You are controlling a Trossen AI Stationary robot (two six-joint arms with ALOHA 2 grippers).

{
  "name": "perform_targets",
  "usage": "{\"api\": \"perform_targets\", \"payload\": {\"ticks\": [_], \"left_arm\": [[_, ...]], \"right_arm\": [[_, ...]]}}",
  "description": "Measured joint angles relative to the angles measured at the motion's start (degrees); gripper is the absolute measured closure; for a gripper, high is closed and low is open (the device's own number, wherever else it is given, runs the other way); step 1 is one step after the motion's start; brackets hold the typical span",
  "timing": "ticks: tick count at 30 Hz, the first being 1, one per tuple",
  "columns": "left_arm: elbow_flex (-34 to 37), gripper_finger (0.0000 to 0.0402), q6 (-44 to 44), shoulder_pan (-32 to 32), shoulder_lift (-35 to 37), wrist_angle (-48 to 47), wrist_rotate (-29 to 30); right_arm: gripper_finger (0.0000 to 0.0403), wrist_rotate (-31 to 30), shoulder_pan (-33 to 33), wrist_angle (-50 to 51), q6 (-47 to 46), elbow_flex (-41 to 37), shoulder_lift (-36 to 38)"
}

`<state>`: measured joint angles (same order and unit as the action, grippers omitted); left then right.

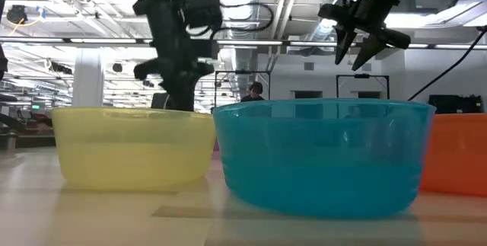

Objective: Nest bowls inside each other
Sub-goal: Stack the purple bowl on top of the pink bowl

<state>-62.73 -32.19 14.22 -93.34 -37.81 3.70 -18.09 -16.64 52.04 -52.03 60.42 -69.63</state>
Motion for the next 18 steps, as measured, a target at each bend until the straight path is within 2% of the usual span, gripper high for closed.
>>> {"api": "perform_targets", "payload": {"ticks": [4,8,18], "left_arm": [[0.4,0.0397,1.9,0.0,0.0,0.3,-0.3],[2.0,0.0374,2.9,0.0,0.0,1.1,2.4],[3.0,0.0235,1.7,0.1,0.0,3.2,2.7]], "right_arm": [[0.0178,0.0,0.0,0.1,0.4,0.0,0.0],[0.0175,0.0,0.8,0.0,1.0,0.0,0.0],[0.0163,0.0,0.0,-0.3,2.6,0.0,0.0]]}}
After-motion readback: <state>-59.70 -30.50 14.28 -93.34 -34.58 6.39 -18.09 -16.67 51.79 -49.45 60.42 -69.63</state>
